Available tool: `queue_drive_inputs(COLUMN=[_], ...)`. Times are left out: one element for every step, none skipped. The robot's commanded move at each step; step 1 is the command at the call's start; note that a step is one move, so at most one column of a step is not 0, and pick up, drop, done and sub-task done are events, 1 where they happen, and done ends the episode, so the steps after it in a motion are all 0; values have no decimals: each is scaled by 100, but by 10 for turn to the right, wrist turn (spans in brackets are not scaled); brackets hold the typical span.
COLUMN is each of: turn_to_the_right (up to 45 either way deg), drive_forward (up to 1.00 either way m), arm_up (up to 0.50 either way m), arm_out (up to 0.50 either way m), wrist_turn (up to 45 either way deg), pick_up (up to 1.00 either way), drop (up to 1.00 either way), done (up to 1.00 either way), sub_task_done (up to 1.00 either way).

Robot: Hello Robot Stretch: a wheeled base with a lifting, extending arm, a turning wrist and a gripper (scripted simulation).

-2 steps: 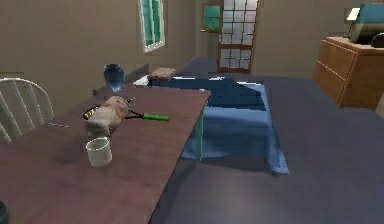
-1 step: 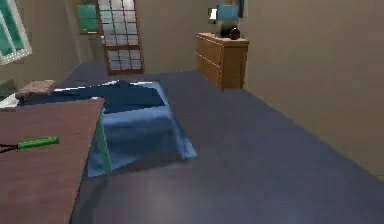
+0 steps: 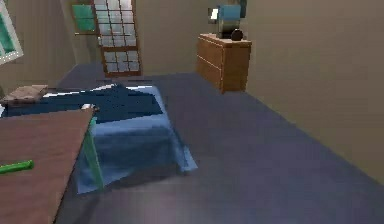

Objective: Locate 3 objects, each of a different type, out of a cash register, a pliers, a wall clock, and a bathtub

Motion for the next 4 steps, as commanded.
queue_drive_inputs(turn_to_the_right=[450,270,0,-450], drive_forward=[0,0,20,0], arm_up=[0,0,0,0], arm_out=[0,0,0,0], wrist_turn=[0,0,0,0], pick_up=[0,0,0,0], drop=[0,0,0,0], done=[0,0,0,0], sub_task_done=[0,0,0,0])
